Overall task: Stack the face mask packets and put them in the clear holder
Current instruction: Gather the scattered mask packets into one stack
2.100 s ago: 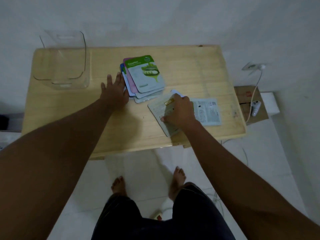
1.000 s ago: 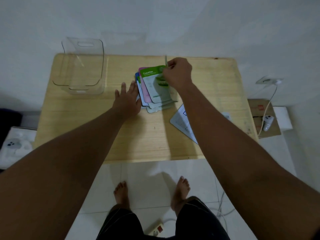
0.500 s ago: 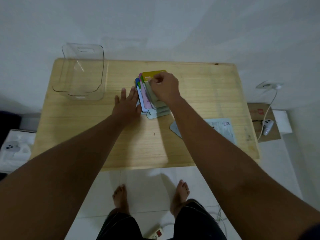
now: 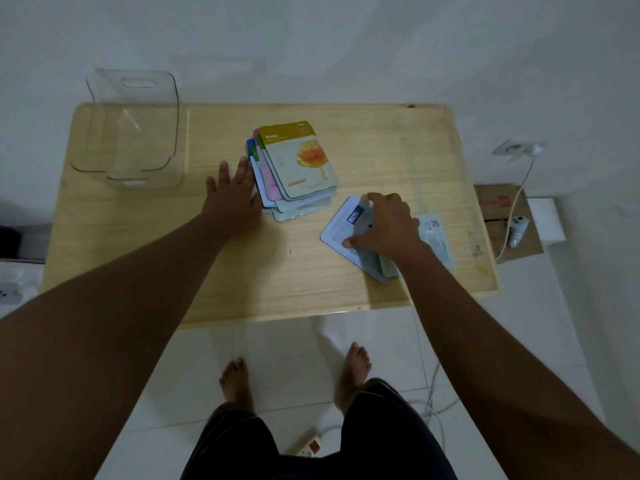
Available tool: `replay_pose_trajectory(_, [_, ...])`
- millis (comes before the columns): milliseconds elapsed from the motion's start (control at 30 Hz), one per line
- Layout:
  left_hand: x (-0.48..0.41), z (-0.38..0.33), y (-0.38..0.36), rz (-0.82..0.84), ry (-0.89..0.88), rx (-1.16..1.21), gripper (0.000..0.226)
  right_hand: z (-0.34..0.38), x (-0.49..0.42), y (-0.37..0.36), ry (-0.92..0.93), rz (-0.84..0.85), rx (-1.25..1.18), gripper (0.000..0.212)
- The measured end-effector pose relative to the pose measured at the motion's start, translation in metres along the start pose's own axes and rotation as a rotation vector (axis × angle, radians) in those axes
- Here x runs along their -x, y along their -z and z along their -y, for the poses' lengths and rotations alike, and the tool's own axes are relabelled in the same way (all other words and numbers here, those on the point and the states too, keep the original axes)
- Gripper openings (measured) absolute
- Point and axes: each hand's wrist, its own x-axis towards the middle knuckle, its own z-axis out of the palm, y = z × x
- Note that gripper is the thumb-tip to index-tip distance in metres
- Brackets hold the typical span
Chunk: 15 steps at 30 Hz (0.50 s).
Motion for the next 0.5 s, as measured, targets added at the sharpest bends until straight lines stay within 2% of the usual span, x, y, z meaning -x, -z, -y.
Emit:
replay_pose_trajectory(100, [-0.001, 0.001, 0.002, 0.008, 0.001, -0.002, 0.068, 0.001, -0.003, 0.001, -0.035, 0.001, -0.049, 0.101])
replay_pose_trajectory(167, [-0.001, 0.001, 0.002, 0.012, 0.000, 0.007, 0.068, 0.002, -0.008, 0.001, -0.064, 0.000, -0.088, 0.092])
replay_pose_trajectory(267, [-0.001, 0.001, 0.002, 0.015, -0.002, 0.010, 0.068, 0.002, -0.015, 0.003, -0.094, -0.018, -0.190, 0.064])
replay_pose_trajectory(367, [0.000, 0.000, 0.002, 0.007, -0.002, 0.000, 0.068, -0.001, -0.020, 0.006, -0.091, -0.115, -0.242, 0.014])
replay_pose_trajectory(400, [0.000, 0.000, 0.002, 0.004, -0.004, -0.003, 0.068, -0.002, -0.022, 0.008, -0.100, -0.144, -0.248, 0.007])
replay_pose_trajectory(500, [0.001, -0.002, 0.004, 0.002, -0.004, 0.002, 0.067, -0.006, -0.026, 0.017, -0.117, -0.212, -0.252, 0.004])
